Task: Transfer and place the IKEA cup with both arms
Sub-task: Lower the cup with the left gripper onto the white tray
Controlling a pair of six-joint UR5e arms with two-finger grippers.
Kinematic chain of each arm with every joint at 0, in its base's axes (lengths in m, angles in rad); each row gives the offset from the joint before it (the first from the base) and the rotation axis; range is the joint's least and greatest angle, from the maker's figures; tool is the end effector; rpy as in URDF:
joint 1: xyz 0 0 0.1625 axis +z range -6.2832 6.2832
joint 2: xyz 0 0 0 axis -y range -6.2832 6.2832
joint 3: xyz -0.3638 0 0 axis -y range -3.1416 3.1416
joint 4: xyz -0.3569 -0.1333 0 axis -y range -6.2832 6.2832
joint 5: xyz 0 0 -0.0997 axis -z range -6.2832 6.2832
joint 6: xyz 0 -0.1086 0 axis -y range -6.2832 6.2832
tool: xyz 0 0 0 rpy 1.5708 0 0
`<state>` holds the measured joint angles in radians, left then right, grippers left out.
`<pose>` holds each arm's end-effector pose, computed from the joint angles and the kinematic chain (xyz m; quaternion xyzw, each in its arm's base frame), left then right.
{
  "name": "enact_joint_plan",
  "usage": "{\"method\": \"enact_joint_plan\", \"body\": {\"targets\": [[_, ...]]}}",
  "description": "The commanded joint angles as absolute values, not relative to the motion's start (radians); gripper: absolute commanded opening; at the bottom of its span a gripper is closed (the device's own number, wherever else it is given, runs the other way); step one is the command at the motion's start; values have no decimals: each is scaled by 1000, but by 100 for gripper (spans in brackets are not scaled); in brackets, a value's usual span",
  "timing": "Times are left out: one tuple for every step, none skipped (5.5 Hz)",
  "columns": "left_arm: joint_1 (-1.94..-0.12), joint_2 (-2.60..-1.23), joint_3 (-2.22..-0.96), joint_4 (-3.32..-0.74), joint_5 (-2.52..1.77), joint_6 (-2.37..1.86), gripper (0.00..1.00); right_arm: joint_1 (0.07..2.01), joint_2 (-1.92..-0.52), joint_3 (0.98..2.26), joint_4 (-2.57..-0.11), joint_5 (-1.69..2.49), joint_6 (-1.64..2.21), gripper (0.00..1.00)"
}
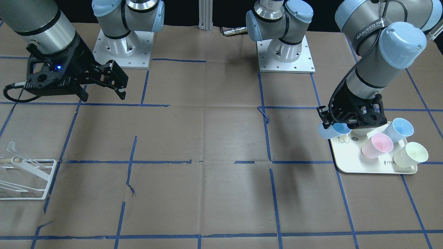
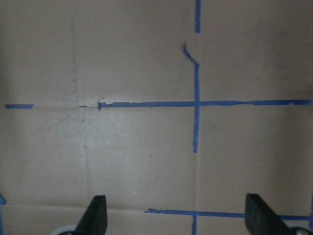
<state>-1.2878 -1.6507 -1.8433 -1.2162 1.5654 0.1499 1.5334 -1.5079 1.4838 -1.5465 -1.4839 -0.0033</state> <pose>0.0010 -0.4829 0.2936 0.0665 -0.9978 0.0017 0.0024 0.1247 -0.4843 0.4260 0.0170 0.9989 -0.0008 0.0434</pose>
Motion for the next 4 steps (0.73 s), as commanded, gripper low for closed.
{"method": "enact_joint_plan", "body": {"targets": [[-1207,-1741,-1887,-1056,1583,199,0,1551,-1508,1463,-1548,-1612,72,100],[-1195,-1771,-1888,-1023,1627,246,0,1554,-1509,1468,-1549,-1599,72,100],[-1183,-1807,-1890,-987,1672,261,0,1590,-1508,1462,-1571,-1598,72,100],[-1168,-1840,-1893,-948,1674,273,0,1606,-1496,1457,-1581,-1576,71,100]]}}
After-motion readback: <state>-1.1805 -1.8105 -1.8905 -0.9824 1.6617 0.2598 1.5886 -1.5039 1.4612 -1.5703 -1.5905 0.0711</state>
